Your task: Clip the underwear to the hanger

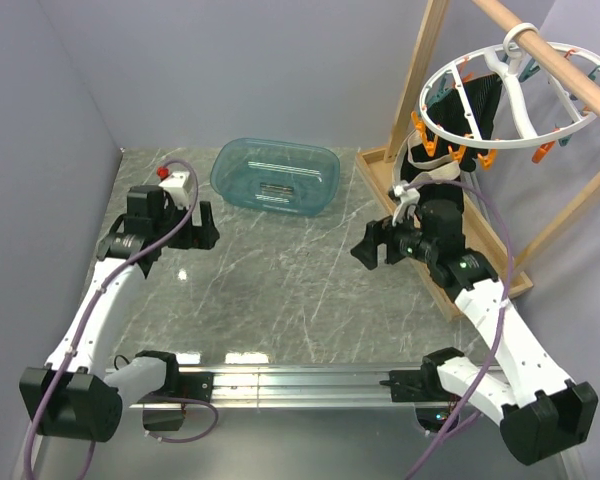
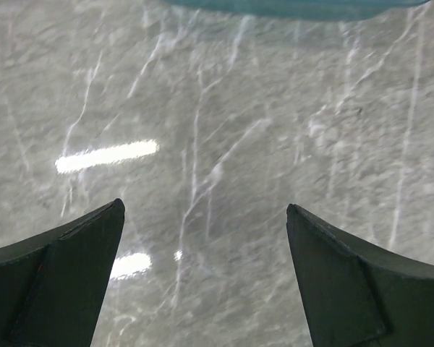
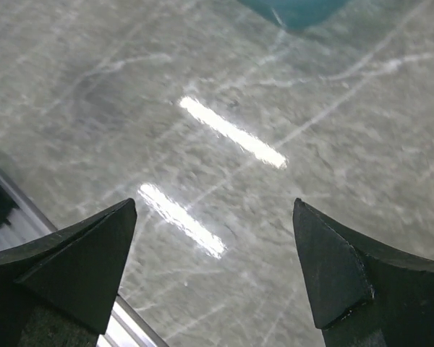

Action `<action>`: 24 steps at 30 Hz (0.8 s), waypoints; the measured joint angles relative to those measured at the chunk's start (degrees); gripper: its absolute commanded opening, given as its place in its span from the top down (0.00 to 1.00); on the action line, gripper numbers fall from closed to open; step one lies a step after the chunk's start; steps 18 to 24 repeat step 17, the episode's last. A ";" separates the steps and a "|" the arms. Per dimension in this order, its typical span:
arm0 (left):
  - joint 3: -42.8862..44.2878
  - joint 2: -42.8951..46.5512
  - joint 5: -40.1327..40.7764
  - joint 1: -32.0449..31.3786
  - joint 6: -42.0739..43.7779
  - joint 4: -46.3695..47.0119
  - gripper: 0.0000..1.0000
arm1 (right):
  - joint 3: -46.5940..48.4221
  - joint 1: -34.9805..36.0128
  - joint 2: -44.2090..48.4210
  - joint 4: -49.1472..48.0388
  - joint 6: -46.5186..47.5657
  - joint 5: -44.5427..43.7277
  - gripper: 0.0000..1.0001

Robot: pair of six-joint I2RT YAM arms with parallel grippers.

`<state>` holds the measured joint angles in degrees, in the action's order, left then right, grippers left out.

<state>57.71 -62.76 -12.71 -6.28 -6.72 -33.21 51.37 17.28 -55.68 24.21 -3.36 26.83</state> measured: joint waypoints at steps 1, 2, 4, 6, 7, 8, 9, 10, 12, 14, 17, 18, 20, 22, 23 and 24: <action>-1.09 1.01 0.90 0.09 0.22 -0.02 0.01 | -1.38 0.00 1.05 0.04 0.26 -0.87 0.04; -1.70 1.55 1.40 0.09 0.46 -0.09 0.01 | -2.34 0.00 1.95 0.26 0.42 -1.51 0.04; -2.36 1.92 2.21 0.09 1.03 -0.07 0.01 | -3.26 -0.15 3.54 0.94 0.72 -3.08 0.04; -2.58 1.95 2.49 0.09 1.36 0.15 0.01 | -3.30 -0.52 4.68 0.81 0.92 -3.93 0.04; -2.62 1.95 2.49 0.09 1.40 0.33 0.01 | -3.30 -0.90 5.27 0.76 0.90 -4.22 0.04; -2.62 1.95 2.49 0.09 1.40 0.44 0.01 | -3.30 -1.20 5.70 0.76 0.90 -4.50 0.04; -2.62 1.92 2.51 0.09 1.40 0.63 0.01 | -3.30 -1.66 6.16 0.76 0.90 -4.61 0.04; -2.62 1.92 2.58 0.09 1.40 0.79 0.01 | -3.32 -2.05 6.54 0.76 0.90 -4.76 0.04; -2.62 1.92 2.67 0.09 1.40 1.01 0.00 | -3.50 -2.71 7.37 0.79 0.90 -4.92 0.04; -2.62 1.86 2.67 0.09 1.40 1.11 0.01 | -3.82 -3.48 8.17 0.85 0.92 -4.94 0.04; -2.49 1.79 3.45 0.09 1.27 1.18 0.01 | -4.17 -4.39 9.57 1.29 0.98 -5.20 0.03; -2.49 1.79 3.45 0.09 1.27 1.18 0.01 | -4.17 -4.39 9.57 1.29 0.98 -5.20 0.03; -2.49 1.79 3.45 0.09 1.27 1.18 0.01 | -4.17 -4.39 9.57 1.29 0.98 -5.20 0.03; -2.49 1.79 3.45 0.09 1.27 1.18 0.01 | -4.17 -4.39 9.57 1.29 0.98 -5.20 0.03; -2.49 1.79 3.45 0.09 1.27 1.18 0.01 | -4.17 -4.39 9.57 1.29 0.98 -5.20 0.03; -2.49 1.79 3.45 0.09 1.27 1.18 0.01 | -4.17 -4.39 9.57 1.29 0.98 -5.20 0.03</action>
